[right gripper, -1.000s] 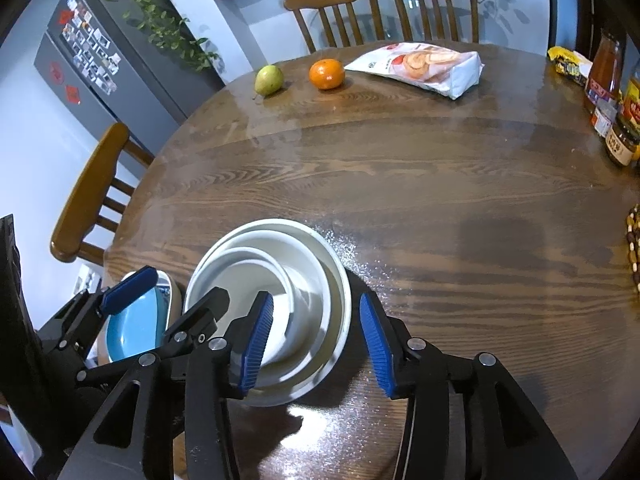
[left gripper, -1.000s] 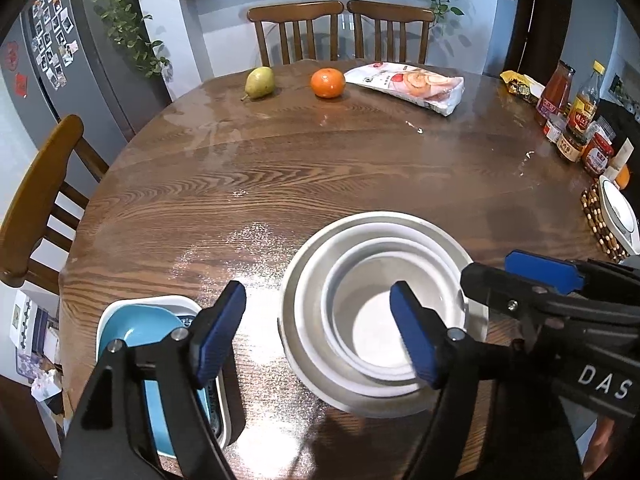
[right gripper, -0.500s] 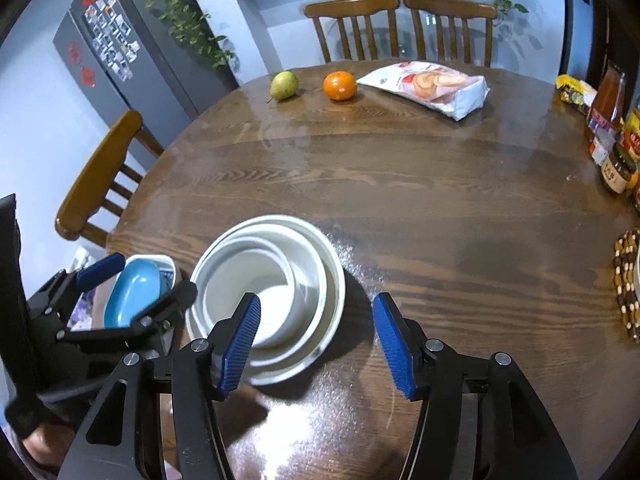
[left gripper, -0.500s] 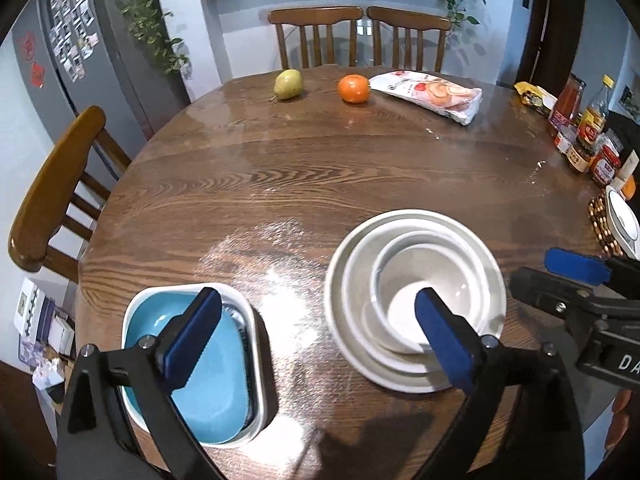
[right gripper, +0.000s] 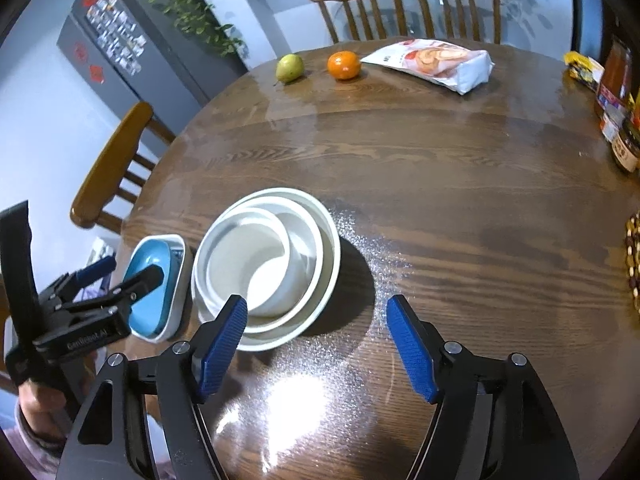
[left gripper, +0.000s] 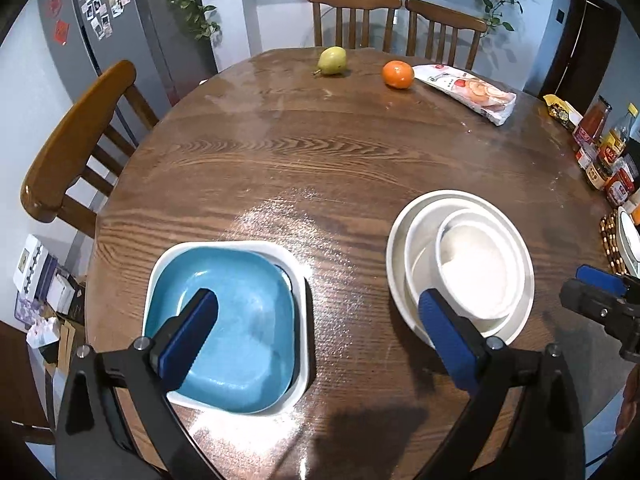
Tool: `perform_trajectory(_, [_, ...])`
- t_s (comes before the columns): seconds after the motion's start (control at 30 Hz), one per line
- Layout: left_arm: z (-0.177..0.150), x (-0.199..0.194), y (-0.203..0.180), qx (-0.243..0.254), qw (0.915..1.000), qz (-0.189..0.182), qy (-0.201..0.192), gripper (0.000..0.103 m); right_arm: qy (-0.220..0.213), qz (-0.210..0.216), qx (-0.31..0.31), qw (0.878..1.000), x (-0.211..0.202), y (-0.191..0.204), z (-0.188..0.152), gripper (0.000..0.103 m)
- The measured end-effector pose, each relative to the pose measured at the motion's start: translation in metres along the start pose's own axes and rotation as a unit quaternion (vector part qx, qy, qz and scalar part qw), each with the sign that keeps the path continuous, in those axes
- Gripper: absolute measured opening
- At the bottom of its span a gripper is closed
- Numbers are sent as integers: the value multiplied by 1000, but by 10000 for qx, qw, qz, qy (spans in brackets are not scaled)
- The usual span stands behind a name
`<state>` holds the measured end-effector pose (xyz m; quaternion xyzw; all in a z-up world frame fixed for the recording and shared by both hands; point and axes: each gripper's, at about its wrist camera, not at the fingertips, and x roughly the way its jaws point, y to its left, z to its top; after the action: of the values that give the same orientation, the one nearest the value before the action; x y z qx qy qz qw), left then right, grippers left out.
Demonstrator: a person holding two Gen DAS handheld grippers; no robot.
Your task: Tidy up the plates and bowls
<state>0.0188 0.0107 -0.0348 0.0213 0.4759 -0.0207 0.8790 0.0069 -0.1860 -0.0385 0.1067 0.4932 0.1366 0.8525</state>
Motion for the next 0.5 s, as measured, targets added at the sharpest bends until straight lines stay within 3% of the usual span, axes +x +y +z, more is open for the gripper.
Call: perform_trajectory(0.5, [1,13,14,-394,9986,-162,300,93,269,239,442,9984,18,-36,5,73])
